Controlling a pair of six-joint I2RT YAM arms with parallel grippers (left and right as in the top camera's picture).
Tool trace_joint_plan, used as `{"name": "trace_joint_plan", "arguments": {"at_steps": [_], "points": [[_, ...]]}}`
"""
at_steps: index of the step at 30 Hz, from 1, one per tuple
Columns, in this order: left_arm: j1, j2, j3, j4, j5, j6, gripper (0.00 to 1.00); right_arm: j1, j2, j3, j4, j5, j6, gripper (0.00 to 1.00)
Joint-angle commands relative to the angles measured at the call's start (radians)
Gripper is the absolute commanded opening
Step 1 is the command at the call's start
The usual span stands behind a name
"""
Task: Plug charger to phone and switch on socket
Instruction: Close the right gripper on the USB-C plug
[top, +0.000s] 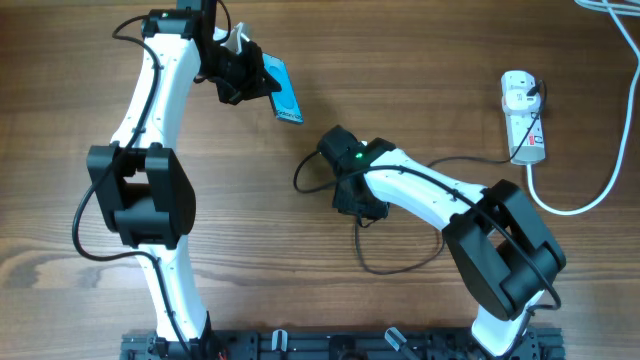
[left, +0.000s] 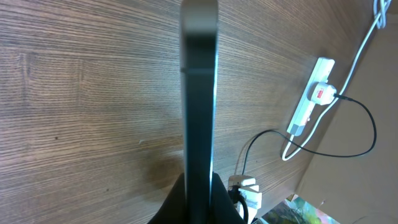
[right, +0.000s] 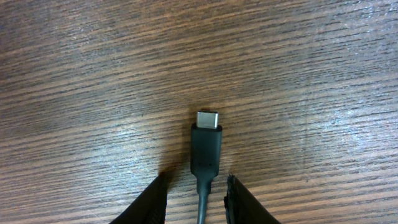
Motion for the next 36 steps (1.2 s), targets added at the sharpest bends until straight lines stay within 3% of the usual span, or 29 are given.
{"name": "trace_joint_plan", "arguments": {"at_steps": [1, 4, 9, 23, 36], "points": [[-0.001, -0.033, 0.005, -0.003, 0.013, 0.023, 0.04, 0.001, 0.053, -0.004, 0.005, 0.032, 0.005, 0.31], [-0.001, -0.033, 0.005, -0.006, 0.013, 0.023, 0.04, -0.001, 0.053, -0.004, 0.0, 0.032, 0.005, 0.22], [-0.001, -0.033, 0.005, -0.008, 0.013, 0.024, 0.04, -0.005, 0.053, -0.004, -0.003, 0.032, 0.005, 0.19], [-0.001, -0.033, 0.005, -0.008, 0.013, 0.024, 0.04, -0.024, 0.053, -0.004, -0.013, 0.035, -0.023, 0.21], [-0.001, -0.033, 0.005, -0.011, 0.013, 0.024, 0.04, -0.024, 0.053, -0.004, -0.017, 0.013, -0.023, 0.14]]}}
